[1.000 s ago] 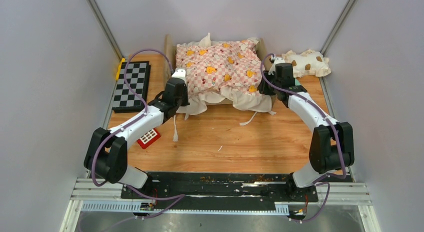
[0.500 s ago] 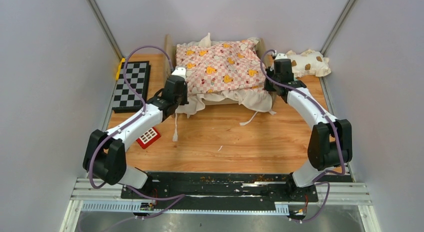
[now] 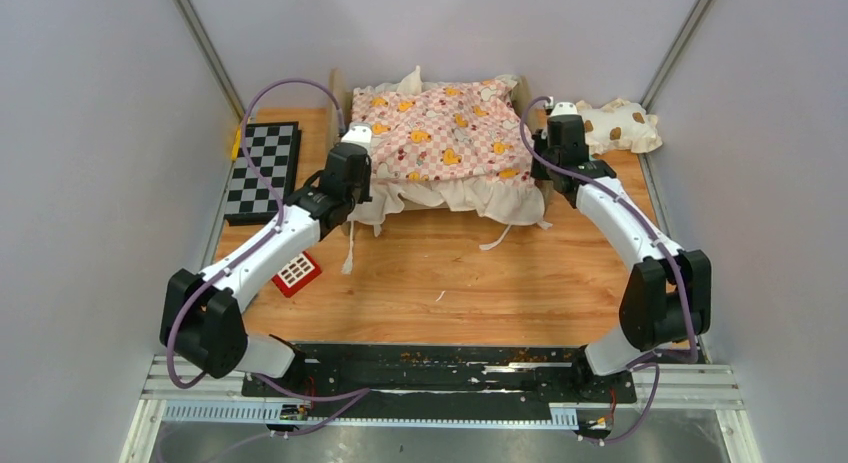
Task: Set up the pet bed
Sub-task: Tie the ropes to the bed frame, then adjust the mattress on the bed frame.
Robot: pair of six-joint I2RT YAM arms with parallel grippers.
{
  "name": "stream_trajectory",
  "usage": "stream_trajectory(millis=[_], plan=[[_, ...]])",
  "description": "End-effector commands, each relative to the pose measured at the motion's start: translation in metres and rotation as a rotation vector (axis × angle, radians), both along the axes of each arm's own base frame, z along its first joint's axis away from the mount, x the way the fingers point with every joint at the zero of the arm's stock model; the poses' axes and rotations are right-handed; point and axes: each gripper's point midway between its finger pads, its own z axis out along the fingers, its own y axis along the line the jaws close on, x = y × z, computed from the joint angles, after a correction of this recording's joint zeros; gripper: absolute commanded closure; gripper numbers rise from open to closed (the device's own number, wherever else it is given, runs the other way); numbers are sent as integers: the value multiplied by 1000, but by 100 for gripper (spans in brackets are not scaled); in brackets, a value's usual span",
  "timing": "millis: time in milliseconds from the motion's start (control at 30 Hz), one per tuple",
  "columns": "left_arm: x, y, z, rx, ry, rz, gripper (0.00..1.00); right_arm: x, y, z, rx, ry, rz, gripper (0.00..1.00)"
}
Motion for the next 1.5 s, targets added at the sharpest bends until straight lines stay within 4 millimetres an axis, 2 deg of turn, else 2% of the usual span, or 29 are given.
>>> stream_trajectory(millis=[0,67,133,233,333,433,500,567,633,700,800,1067,1200,1333,1467], plan=[[-9,35,22,96,-29,77,78,-5,-30,37,-71,-95,-63,74],[-13,30,18,73,-13,49,60,-12,-23,47,-44,-130,-22,56],[-18,26,25,43,-26,29,45,-21,-19,60,-27,-186,9,45],[-24,24,47,-6,-78,10,27,-36,2,88,18,-307,155,40],[-34,17,77,-67,-152,-54,23,-57,43,112,53,-444,387,42],[-49,-10,95,-154,-214,-221,23,-88,109,119,-17,-593,712,41],[-59,-20,100,-185,-231,-284,24,-108,146,109,-71,-666,876,39],[-66,-23,103,-198,-228,-311,24,-125,171,91,-151,-741,1026,36],[-72,-21,102,-200,-222,-317,23,-141,192,76,-271,-849,1155,31],[-77,-18,99,-193,-216,-313,23,-147,205,64,-361,-917,1231,29],[-83,-12,93,-187,-210,-299,23,-136,214,46,-444,-901,1248,29],[-93,-4,85,-168,-205,-296,22,-97,223,4,-654,-813,1255,30],[-94,1,83,-153,-206,-280,19,-77,219,-2,-751,-795,1185,34],[-95,5,81,-139,-210,-271,17,-65,215,-7,-796,-769,1138,43],[-95,7,81,-137,-214,-261,16,-70,218,-4,-741,-769,1139,64]])
